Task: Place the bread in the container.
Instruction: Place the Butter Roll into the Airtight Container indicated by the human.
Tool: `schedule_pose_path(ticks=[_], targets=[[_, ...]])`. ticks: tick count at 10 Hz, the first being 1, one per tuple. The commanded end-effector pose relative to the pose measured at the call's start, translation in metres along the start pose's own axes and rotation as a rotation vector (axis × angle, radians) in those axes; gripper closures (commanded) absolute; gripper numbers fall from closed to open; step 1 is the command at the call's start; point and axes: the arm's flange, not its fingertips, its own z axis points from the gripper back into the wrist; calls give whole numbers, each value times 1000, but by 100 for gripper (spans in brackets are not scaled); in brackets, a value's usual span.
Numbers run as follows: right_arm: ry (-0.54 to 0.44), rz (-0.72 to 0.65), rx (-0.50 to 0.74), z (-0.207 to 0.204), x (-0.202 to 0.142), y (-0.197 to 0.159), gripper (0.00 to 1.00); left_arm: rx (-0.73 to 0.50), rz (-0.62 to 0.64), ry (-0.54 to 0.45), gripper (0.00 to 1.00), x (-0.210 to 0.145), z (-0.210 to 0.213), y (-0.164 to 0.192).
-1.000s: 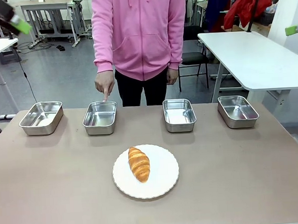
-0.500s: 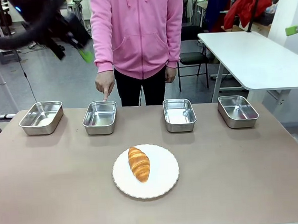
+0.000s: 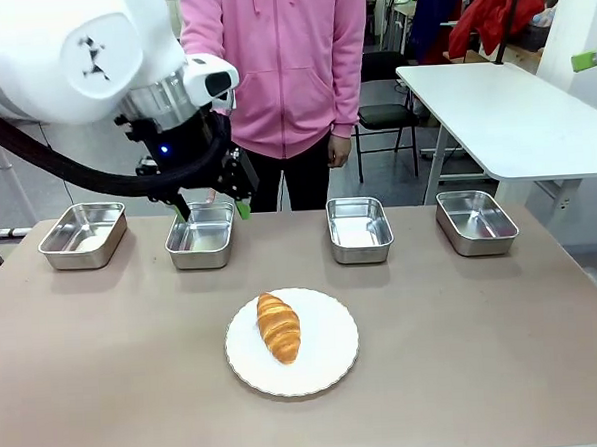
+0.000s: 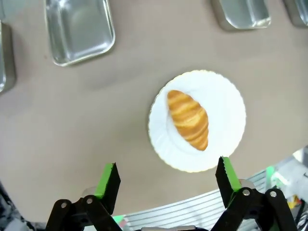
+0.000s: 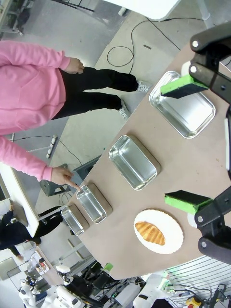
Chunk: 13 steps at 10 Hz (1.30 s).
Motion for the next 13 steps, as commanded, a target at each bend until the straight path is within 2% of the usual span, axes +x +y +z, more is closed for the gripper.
schedule_pose_path(ticks=[1, 2, 6, 8, 10, 11, 13], targets=[[-9, 4, 1, -1, 1, 2, 0, -22, -195, 59, 0, -12, 8, 3], [-9, 4, 1, -1, 1, 2, 0, 0, 0, 0, 0, 0, 0, 0], [-9, 4, 1, -1, 1, 2, 0, -8, -27, 18, 0, -1, -3, -2], [-9, 4, 1, -1, 1, 2, 0, 104, 80, 54, 0, -9, -42, -40], [-9, 4, 1, -1, 1, 2, 0, 202, 271, 99, 0, -14, -71, -70], [-9, 4, 1, -1, 1, 2, 0, 239, 326, 116, 0, -20, -84, -81], [-9, 4, 1, -1, 1, 2, 0, 222, 365, 101, 0, -29, -105, -91]])
